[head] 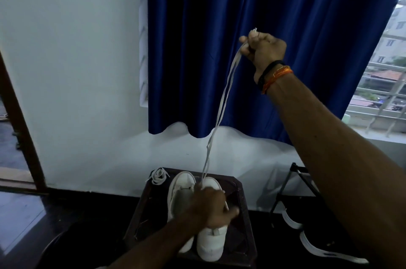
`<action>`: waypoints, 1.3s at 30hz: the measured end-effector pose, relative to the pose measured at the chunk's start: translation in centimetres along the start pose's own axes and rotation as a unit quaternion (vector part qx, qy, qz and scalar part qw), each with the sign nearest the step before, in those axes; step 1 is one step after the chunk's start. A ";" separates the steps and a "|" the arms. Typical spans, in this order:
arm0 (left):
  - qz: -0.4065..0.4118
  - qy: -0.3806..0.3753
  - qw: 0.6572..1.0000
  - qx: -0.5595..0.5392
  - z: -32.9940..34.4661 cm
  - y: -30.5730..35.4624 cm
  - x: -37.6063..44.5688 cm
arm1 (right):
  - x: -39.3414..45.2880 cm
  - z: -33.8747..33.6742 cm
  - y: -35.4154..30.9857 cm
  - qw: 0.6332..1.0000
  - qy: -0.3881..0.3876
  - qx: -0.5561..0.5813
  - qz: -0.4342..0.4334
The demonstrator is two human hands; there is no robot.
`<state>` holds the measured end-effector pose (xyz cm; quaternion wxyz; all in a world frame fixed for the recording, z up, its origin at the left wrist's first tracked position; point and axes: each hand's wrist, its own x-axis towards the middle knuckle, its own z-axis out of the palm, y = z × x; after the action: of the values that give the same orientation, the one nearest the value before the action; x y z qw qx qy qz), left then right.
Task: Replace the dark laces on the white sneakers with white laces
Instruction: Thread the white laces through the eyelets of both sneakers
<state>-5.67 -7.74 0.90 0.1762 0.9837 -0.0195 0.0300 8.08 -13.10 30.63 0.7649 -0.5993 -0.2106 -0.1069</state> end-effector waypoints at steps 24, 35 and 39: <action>-0.112 0.020 0.985 -0.133 -9.0 -5.5 7.9 | -0.9 -2.2 0.1 0.993 -0.089 -0.067 0.034; -0.165 0.177 0.950 -0.199 -13.1 -5.6 8.4 | -5.1 -4.1 10.1 0.935 -0.247 -0.188 0.170; -0.168 0.213 0.929 -0.250 -15.1 -5.0 8.4 | -5.3 -3.9 10.6 0.932 -0.261 -0.174 0.183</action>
<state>2.13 2.01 13.88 0.4190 0.8670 0.1772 0.2032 8.50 -14.60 18.29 0.5731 -0.7577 -0.2680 0.1602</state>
